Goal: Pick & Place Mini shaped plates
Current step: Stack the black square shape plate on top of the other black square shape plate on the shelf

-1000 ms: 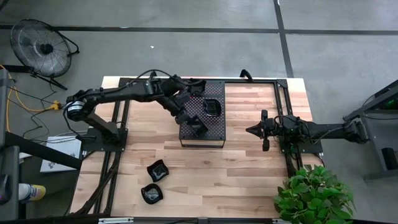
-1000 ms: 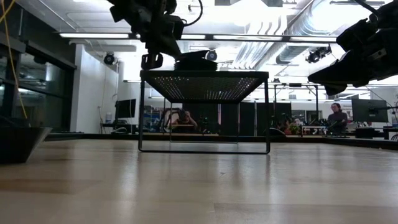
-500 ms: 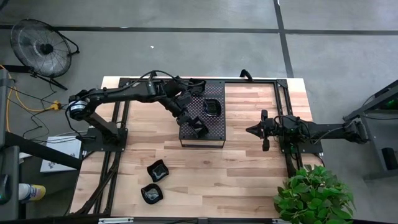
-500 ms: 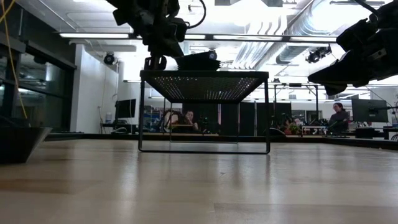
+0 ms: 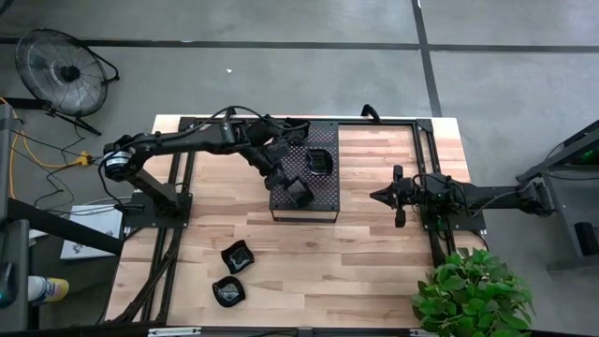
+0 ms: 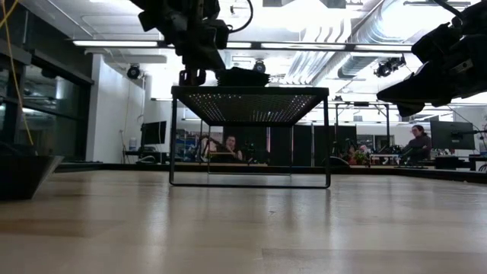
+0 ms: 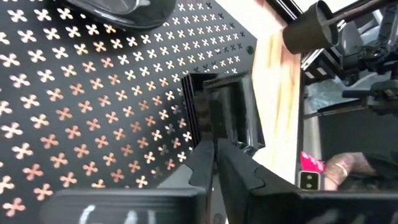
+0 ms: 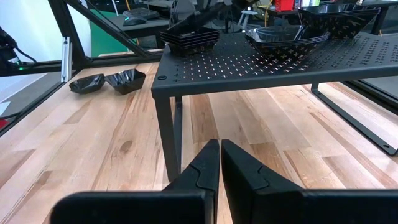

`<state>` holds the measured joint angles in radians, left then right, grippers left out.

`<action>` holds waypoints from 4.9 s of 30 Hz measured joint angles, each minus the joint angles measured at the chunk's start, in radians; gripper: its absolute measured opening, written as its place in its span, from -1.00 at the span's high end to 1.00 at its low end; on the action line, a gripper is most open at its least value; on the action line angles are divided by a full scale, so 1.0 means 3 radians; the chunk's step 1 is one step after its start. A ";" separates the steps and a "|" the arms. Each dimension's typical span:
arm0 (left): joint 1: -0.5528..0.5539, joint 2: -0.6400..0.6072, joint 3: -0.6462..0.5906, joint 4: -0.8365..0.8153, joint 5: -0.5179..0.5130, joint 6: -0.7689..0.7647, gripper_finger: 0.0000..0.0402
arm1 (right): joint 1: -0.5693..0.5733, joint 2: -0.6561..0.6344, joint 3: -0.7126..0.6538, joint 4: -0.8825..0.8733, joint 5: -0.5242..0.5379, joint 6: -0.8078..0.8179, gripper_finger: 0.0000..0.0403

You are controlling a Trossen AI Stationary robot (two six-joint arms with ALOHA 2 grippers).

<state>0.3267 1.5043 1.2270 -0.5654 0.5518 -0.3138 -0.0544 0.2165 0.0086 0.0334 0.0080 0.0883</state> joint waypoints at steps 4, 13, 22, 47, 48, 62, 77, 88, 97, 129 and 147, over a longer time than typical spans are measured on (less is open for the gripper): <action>0.0000 0.0000 0.0001 0.0099 -0.0012 0.0010 0.78 | 0.0000 0.0000 0.0001 0.0001 0.0000 0.0000 0.94; 0.0000 0.0000 0.0005 0.0229 0.0102 0.0009 0.54 | 0.0000 0.0000 0.0001 0.0000 -0.0001 0.0000 0.94; 0.0175 -0.0011 0.0153 0.0067 0.0326 0.0178 0.53 | 0.0000 0.0000 0.0000 0.0000 -0.0001 0.0000 0.94; -0.0921 0.0233 0.1005 -0.0990 -0.1208 0.2606 0.56 | -0.0001 0.0000 0.0001 0.0000 0.0001 0.0000 0.94; -0.0990 0.0250 0.1005 -0.0977 -0.1285 0.2703 0.56 | -0.0001 0.0001 0.0000 0.0000 -0.0001 0.0000 0.94; -0.1733 0.0446 0.1003 -0.0363 -0.2524 0.2609 0.84 | 0.0000 0.0001 0.0001 0.0000 0.0000 0.0000 0.94; -0.1768 0.0923 0.0996 -0.0289 -0.2880 0.2281 1.00 | -0.0001 0.0042 0.0001 0.0001 0.0000 0.0000 0.94; -0.1765 0.0917 0.0999 -0.0453 -0.3043 0.2250 1.00 | 0.0000 0.0042 0.0000 0.0001 0.0000 0.0000 0.94; -0.1764 0.0917 0.0999 -0.0581 -0.3176 0.2278 1.00 | 0.0000 0.0042 0.0000 0.0001 0.0000 0.0000 0.94; -0.1793 0.0827 0.1031 -0.0823 -0.3545 0.2264 1.00 | 0.0000 0.0042 0.0000 0.0001 0.0000 0.0000 0.94; -0.1363 0.0811 0.1212 -0.1016 -0.3743 0.2478 1.00 | 0.0000 0.0042 0.0000 0.0000 0.0000 0.0000 0.94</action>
<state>-0.0821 1.7477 1.5907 -0.8701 -0.5710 0.4297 -0.0545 0.2291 0.0086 0.0334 0.0080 0.0883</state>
